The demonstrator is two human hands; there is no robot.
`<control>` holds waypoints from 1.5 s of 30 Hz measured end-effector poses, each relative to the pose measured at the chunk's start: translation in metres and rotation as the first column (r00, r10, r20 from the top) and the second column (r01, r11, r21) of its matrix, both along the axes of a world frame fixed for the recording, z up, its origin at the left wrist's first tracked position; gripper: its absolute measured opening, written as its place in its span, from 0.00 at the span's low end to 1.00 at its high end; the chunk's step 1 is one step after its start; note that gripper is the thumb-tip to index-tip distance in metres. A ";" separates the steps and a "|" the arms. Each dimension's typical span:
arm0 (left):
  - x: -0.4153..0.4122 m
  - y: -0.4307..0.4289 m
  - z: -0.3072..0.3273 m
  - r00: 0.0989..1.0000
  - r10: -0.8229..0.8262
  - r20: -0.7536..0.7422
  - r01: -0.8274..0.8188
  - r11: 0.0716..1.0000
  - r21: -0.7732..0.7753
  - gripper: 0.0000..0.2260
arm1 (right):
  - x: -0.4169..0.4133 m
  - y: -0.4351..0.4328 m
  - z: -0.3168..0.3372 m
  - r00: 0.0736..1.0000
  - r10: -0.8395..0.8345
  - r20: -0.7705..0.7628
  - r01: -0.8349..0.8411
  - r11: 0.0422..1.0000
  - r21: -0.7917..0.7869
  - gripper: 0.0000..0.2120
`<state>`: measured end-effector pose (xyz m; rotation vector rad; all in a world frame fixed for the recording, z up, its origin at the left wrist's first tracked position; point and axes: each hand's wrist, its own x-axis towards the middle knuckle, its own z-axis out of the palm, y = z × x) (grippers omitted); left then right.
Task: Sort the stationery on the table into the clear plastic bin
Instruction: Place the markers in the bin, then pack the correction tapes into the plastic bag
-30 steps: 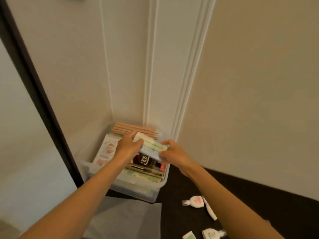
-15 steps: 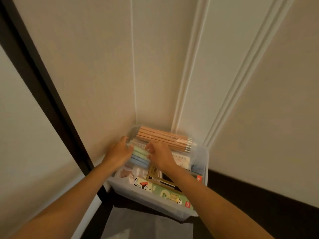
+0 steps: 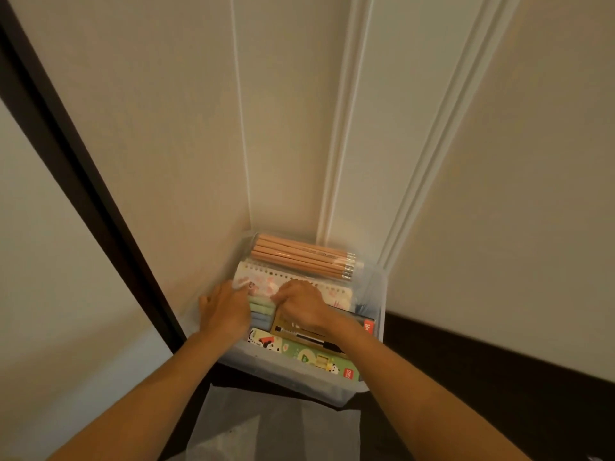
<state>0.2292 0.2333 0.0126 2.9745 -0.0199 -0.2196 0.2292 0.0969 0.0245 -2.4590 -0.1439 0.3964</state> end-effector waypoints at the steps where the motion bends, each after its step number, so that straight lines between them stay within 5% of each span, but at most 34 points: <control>1: -0.004 -0.002 0.003 0.999 0.034 0.015 -0.033 0.998 -0.044 0.22 | -0.007 -0.004 0.007 1.000 0.018 0.016 -0.019 0.999 0.031 0.20; 8: -0.054 -0.063 0.046 0.987 -0.008 0.159 0.060 0.944 -0.324 0.24 | -0.074 -0.061 0.037 0.960 -0.279 0.022 0.244 0.872 0.425 0.27; 13: -0.115 -0.122 0.053 0.950 -0.088 0.301 0.245 0.809 -0.535 0.03 | -0.136 -0.115 0.023 0.800 -0.600 0.027 0.490 0.677 0.549 0.25; 17: -0.158 -0.156 0.007 0.973 -0.230 0.015 0.214 0.877 -0.430 0.05 | -0.180 -0.150 -0.010 0.702 -0.711 -0.043 0.644 0.608 0.464 0.22; 20: -0.182 -0.164 -0.048 0.972 -0.140 -0.190 0.083 0.956 -0.280 0.12 | -0.214 -0.166 -0.047 0.728 -0.663 -0.175 0.683 0.675 0.281 0.18; 24: -0.203 -0.158 -0.104 0.989 0.047 -0.138 -0.084 0.956 -0.280 0.23 | -0.254 -0.166 -0.099 0.844 -0.516 -0.147 0.511 0.856 -0.077 0.26; 30: -0.204 -0.149 -0.127 0.997 0.068 0.031 -0.057 0.960 -0.276 0.10 | -0.268 -0.158 -0.125 0.891 -0.454 0.001 0.451 0.884 -0.127 0.22; 33: -0.213 -0.150 -0.137 0.993 0.112 -0.026 -0.113 0.910 -0.399 0.08 | -0.286 -0.155 -0.138 0.874 -0.481 0.069 0.484 0.873 -0.060 0.18; 35: -0.229 -0.156 -0.139 0.987 0.089 -0.135 -0.151 0.806 -0.572 0.06 | -0.300 -0.157 -0.144 0.837 -0.544 0.053 0.535 0.836 0.125 0.11; 40: -0.297 -0.177 -0.134 0.969 -0.103 -0.224 -0.114 0.619 -0.777 0.07 | -0.355 -0.172 -0.157 0.709 -0.703 -0.060 0.632 0.595 0.498 0.05; 45: -0.326 -0.211 -0.127 0.942 -0.271 -0.196 0.020 0.630 -0.776 0.10 | -0.403 -0.201 -0.156 0.687 -0.701 -0.192 0.549 0.326 0.770 0.05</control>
